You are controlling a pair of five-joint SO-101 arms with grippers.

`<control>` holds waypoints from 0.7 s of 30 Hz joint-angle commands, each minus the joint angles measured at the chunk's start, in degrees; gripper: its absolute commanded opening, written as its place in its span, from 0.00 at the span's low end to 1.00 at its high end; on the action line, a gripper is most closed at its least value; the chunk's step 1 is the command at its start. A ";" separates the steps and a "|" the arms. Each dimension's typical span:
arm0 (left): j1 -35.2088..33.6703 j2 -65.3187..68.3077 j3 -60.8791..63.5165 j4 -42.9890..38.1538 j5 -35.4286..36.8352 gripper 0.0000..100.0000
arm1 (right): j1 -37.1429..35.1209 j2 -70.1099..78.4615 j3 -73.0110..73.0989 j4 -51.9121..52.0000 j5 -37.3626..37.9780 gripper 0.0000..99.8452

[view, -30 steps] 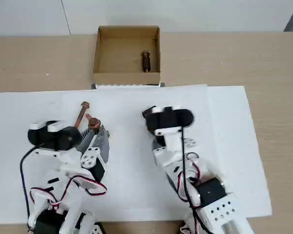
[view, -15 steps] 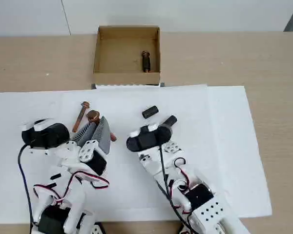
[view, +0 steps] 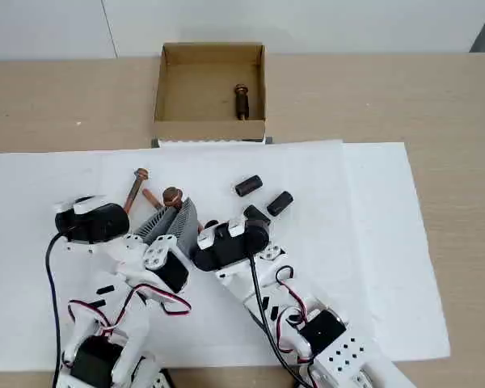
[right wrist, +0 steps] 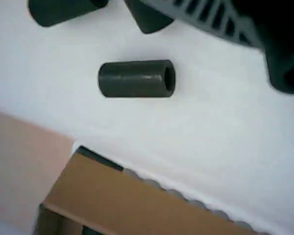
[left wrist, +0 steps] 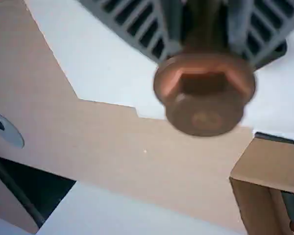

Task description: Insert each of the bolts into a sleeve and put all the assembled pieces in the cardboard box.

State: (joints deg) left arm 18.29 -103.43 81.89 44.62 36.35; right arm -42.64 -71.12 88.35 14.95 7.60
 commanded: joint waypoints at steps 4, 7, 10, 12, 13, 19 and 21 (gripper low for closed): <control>-1.32 -0.44 2.51 -9.58 0.26 0.01 | -0.75 -0.75 -2.55 -1.45 0.62 0.00; -2.90 -0.44 4.26 -12.48 0.26 0.01 | -0.75 -0.75 -2.55 -1.54 0.62 0.00; -2.90 -0.44 4.70 -12.66 0.44 0.01 | -0.84 -0.75 -2.64 -1.54 0.62 0.00; -2.81 -0.44 4.70 -12.66 0.62 0.01 | -0.84 -0.75 -2.81 -1.80 0.62 0.00; -2.81 -0.44 4.70 -12.66 0.62 0.01 | -0.84 -0.75 -2.73 -2.86 0.62 0.00; -2.73 -0.44 5.85 -12.66 1.41 0.01 | -0.84 -0.66 -2.46 -6.20 0.62 0.00; -2.73 -0.44 6.55 -12.66 1.41 0.01 | -0.84 -0.66 -2.55 -6.20 0.62 0.00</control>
State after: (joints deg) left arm 15.47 -103.43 88.57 33.63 37.41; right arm -42.99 -71.03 88.35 10.55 7.69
